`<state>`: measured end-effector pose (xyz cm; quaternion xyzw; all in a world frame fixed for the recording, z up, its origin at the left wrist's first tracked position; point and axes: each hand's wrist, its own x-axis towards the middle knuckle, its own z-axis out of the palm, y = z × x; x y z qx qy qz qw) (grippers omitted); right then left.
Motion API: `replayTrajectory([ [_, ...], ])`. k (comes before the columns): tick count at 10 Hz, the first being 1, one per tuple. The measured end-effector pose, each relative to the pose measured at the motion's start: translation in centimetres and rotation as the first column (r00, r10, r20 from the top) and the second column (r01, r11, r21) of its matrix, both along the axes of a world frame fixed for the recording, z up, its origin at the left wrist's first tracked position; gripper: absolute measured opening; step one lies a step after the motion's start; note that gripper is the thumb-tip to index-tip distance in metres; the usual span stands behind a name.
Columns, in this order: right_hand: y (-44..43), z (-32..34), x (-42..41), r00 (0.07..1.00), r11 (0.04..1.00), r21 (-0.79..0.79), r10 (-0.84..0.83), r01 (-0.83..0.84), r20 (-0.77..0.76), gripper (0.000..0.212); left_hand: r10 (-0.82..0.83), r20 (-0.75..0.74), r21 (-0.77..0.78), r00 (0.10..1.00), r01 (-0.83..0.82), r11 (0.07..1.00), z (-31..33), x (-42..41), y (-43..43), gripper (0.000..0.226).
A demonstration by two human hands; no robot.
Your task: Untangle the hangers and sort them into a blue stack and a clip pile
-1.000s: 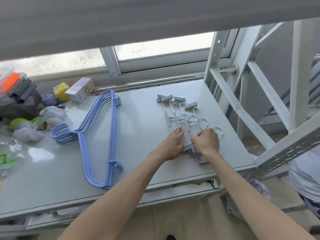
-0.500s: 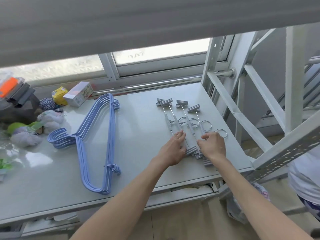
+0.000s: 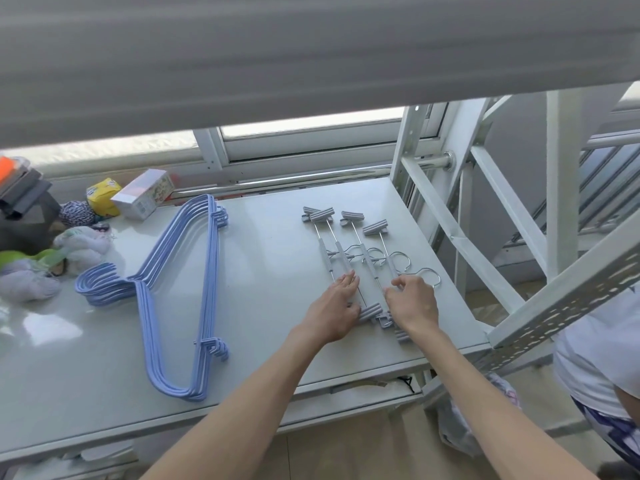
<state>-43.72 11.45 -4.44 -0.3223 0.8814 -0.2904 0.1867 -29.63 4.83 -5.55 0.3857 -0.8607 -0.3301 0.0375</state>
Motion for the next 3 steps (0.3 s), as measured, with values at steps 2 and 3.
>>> replayTrajectory([
  [2, 0.4, 0.9, 0.9, 0.998, 0.999, -0.021, 0.040, -0.041, -0.048, 0.035, 0.023, -0.096, -0.103, 0.995, -0.033, 0.994, 1.7, 1.8, 0.4, 0.056],
  [3, 0.2, 2.5, 2.0, 0.996, 0.995, -0.070, 0.066, -0.070, -0.063, 0.036, 0.088, -0.211, -0.101, 0.973, -0.112, 0.989, 3.8, 4.0, 0.8, 0.053],
])
